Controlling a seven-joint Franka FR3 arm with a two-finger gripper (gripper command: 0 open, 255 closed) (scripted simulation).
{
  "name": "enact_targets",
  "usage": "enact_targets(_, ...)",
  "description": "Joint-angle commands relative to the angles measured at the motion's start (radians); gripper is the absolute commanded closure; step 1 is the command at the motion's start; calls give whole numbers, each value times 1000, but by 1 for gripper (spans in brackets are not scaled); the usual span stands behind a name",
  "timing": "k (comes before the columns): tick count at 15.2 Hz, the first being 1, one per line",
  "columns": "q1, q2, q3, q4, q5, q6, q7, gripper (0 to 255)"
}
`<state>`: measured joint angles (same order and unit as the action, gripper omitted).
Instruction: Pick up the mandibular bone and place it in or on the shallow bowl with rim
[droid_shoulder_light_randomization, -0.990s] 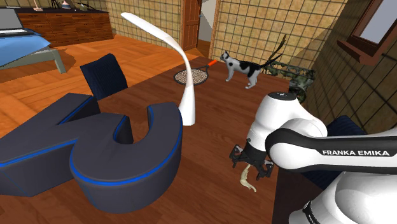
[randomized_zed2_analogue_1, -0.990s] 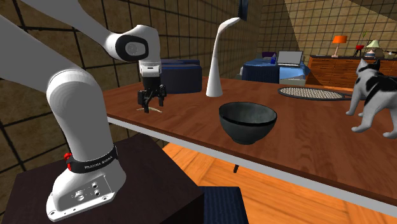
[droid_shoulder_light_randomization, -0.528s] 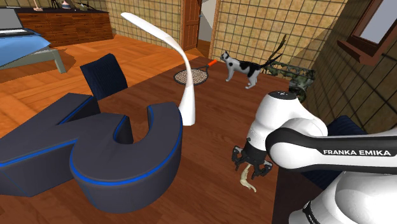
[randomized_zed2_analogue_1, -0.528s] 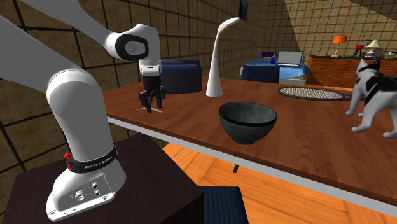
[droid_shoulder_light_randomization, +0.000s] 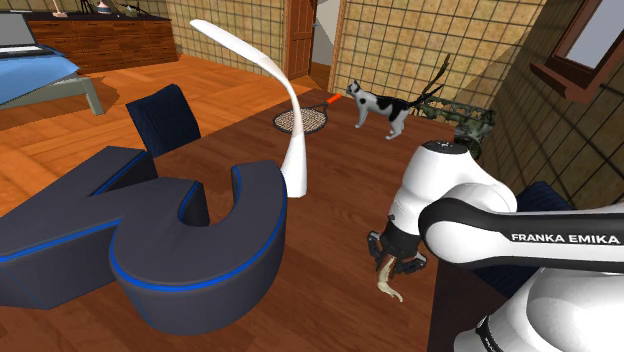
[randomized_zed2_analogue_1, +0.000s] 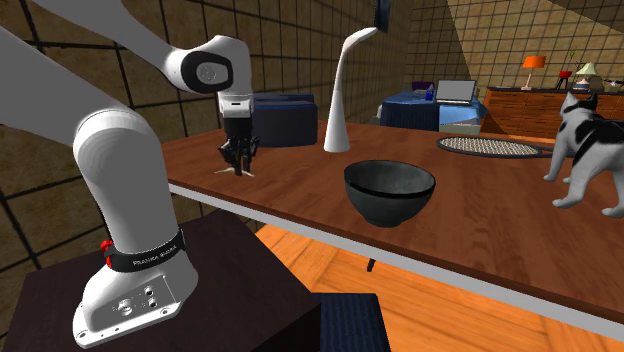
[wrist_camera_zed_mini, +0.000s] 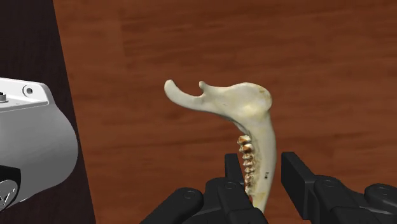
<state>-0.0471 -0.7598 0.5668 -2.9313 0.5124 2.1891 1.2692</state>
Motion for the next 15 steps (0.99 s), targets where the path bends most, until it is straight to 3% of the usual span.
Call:
enact_targets(1,-1,-21,-12,11,-11,-34,2,255)
enact_targets(15,-20,-135,-97,140,-94,-274,19,255)
